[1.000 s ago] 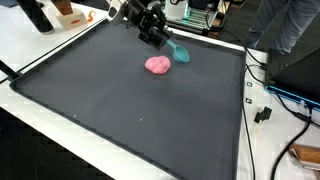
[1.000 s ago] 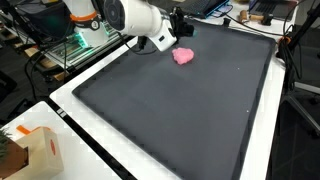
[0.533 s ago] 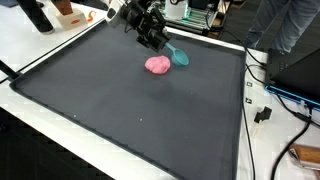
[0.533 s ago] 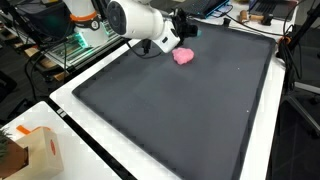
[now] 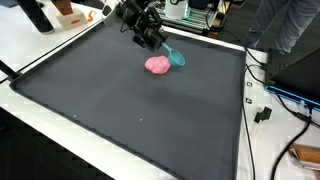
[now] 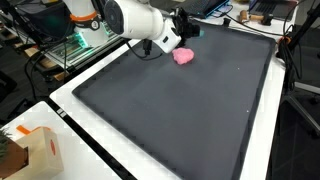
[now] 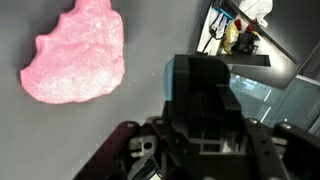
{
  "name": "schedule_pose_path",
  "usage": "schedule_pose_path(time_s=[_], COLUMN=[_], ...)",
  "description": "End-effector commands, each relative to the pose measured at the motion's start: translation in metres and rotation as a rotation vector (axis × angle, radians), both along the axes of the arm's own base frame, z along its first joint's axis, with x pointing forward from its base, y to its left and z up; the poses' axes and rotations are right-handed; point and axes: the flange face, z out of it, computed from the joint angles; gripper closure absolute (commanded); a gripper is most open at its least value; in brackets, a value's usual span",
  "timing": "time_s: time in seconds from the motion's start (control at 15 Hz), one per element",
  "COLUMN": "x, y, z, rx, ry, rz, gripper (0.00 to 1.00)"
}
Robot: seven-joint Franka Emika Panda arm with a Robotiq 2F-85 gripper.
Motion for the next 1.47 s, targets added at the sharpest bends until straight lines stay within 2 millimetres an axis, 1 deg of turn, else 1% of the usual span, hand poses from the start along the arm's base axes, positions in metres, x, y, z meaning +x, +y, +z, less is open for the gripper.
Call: schedule_pose_path(time_s=[0.0, 0.47, 0.73, 1.0, 1.2, 1.4], x=[0.001, 0.001, 0.002, 0.007, 0.009, 0.008], y=[-0.007, -0.013, -0.01, 0.007, 0.029, 0.054], z=[0.004, 0.015, 0.033, 0.062, 0.079, 0.09], rx=[-0.016, -0.071, -0.128, -0.26, -0.409, -0.571], ry=[-0.023, -0.014, -0.023, -0.033, -0.023, 0.0], rz=[-0.022, -0.054, -0.079, -0.087, -0.081, -0.075], gripper=[0.75, 0.75, 0.75, 0.75, 0.75, 0.75])
